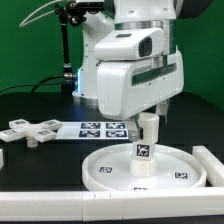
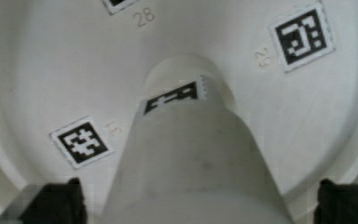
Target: Assemble round table
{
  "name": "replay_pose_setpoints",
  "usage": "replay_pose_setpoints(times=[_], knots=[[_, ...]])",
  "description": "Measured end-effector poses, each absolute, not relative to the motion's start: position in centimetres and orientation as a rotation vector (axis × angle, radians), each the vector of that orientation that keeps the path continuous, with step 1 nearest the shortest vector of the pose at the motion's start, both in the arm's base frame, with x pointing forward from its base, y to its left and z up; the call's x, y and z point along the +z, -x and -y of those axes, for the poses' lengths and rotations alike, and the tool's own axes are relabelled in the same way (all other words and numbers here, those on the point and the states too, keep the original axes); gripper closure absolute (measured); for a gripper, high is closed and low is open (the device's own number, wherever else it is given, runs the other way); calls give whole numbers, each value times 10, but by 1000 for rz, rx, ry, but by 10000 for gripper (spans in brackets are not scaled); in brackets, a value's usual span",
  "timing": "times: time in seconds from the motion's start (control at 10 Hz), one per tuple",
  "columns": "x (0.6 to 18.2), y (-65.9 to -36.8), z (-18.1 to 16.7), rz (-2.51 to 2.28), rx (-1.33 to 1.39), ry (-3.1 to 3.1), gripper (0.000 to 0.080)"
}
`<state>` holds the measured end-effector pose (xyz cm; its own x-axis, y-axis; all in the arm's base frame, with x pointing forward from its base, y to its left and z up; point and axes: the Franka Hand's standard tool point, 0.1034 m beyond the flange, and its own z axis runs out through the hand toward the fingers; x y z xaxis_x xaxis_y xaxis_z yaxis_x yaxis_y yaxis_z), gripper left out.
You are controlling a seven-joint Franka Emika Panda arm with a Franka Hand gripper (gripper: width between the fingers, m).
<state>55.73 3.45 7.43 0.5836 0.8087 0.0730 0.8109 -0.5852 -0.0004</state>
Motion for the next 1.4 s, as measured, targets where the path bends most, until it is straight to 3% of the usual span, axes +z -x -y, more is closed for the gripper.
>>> replay_pose_setpoints(times=[0.7, 1.4], knots=[[66, -557, -35, 2184, -26, 2312, 150], [66, -557, -34, 2529, 18, 1973, 150]])
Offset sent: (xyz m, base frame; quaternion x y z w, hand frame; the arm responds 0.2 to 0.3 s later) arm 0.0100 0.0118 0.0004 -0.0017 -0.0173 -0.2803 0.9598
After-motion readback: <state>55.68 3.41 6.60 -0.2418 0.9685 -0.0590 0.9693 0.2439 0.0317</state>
